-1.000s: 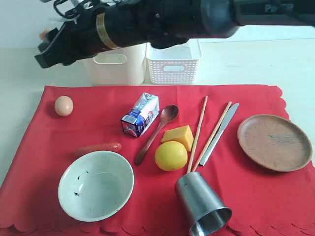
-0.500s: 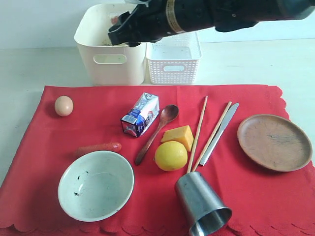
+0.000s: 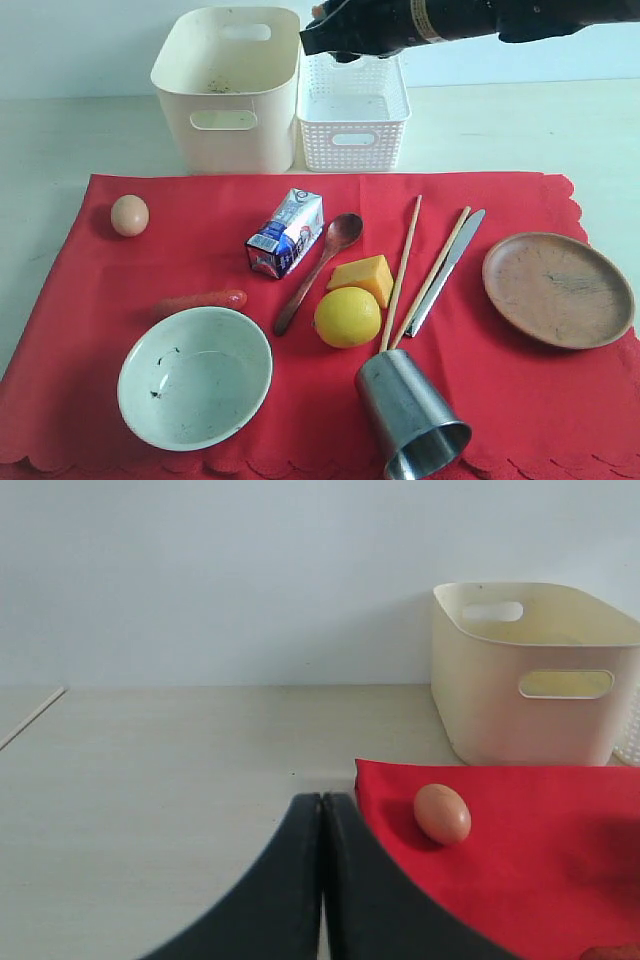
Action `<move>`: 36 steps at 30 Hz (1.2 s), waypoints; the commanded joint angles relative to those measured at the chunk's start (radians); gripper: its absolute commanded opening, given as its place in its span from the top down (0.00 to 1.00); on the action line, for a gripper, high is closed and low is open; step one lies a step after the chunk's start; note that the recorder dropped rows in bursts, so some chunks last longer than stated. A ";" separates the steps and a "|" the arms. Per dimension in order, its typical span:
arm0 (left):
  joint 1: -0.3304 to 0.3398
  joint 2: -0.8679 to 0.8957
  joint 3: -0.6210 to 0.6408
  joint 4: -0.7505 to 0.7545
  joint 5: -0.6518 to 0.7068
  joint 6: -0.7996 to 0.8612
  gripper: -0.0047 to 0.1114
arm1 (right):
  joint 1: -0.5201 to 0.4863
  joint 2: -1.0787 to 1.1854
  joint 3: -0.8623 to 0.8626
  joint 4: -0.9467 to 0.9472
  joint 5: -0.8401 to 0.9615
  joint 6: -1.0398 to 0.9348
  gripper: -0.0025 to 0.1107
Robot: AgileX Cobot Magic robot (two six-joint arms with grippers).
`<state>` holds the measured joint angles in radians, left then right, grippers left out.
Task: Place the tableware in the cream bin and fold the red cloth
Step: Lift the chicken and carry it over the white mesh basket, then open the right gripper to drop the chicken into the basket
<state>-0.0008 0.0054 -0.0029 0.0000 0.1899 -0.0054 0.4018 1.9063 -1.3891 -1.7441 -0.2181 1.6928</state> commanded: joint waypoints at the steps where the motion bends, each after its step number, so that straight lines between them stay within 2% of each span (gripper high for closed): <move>1: 0.003 -0.005 0.003 0.000 -0.005 -0.006 0.94 | -0.009 0.025 0.006 0.000 0.124 -0.002 0.98; 13: 0.003 -0.005 0.003 0.000 -0.005 -0.006 0.94 | -0.009 0.143 -0.002 0.000 0.284 -0.052 0.98; 19: 0.003 -0.005 0.003 0.000 -0.005 -0.006 0.94 | -0.009 0.220 -0.073 0.000 0.277 -0.052 0.98; 31: 0.003 -0.005 0.003 0.000 -0.005 -0.006 0.94 | -0.009 0.365 -0.183 0.000 0.405 -0.033 0.98; 34: 0.003 -0.005 0.003 0.000 -0.005 -0.006 0.94 | -0.007 0.369 -0.186 0.000 0.432 0.016 0.94; 36: 0.003 -0.005 0.003 0.000 -0.005 -0.006 0.94 | -0.007 0.369 -0.186 0.000 0.443 0.027 0.88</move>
<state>-0.0008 0.0054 -0.0029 0.0000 0.1899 -0.0054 0.3991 2.2769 -1.5635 -1.7441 0.1938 1.6939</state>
